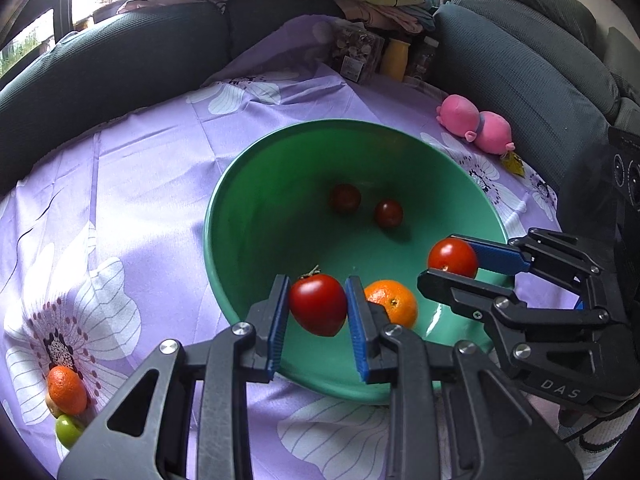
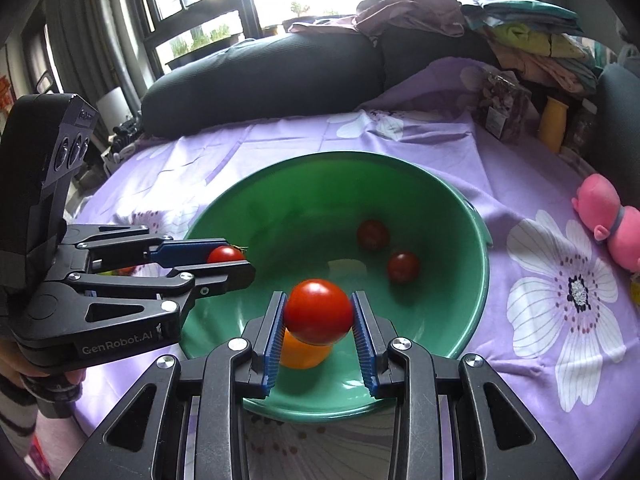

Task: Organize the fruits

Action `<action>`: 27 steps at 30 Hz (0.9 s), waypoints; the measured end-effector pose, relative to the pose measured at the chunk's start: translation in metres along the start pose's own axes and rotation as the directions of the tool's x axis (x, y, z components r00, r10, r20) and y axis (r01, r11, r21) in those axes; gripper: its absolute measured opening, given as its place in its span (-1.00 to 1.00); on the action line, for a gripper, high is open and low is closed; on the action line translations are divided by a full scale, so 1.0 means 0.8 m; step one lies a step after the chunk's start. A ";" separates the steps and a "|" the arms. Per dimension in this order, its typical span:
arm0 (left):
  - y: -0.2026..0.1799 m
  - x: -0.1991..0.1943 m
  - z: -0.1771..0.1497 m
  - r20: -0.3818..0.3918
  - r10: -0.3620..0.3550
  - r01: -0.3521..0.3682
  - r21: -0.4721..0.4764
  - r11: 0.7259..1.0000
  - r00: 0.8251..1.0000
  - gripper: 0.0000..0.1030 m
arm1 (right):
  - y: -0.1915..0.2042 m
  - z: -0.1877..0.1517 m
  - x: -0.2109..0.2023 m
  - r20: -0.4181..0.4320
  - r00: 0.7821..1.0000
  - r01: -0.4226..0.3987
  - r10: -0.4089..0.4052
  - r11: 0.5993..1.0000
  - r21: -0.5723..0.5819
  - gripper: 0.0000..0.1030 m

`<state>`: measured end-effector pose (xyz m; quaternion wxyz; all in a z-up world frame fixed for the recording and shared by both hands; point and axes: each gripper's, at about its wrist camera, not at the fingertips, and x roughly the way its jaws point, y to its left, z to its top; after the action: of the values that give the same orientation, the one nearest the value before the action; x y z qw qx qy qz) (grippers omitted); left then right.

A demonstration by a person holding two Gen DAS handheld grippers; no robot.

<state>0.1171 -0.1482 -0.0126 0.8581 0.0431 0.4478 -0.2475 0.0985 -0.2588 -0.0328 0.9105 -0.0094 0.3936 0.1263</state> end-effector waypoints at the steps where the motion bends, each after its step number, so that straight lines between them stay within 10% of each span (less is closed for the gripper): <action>1: 0.000 -0.001 0.000 0.002 0.000 0.000 -0.001 1.000 1.000 -0.43 | -0.001 0.000 0.001 -0.004 1.000 0.009 -0.009 1.000 0.005 -0.33; 13: -0.001 -0.047 -0.007 0.070 0.020 -0.018 -0.035 0.999 0.997 0.33 | 0.012 0.001 -0.025 0.025 0.998 0.056 -0.056 0.998 -0.010 -0.28; 27: 0.050 -0.133 -0.077 0.122 0.088 -0.061 -0.209 0.976 0.989 0.57 | 0.077 -0.009 -0.069 0.080 0.997 0.032 -0.022 0.992 -0.126 -0.08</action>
<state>0.0391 -0.0539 0.0290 0.8940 -0.0448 0.4121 -0.1702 0.0419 -0.2124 0.0070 0.9244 -0.0677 0.3487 0.1393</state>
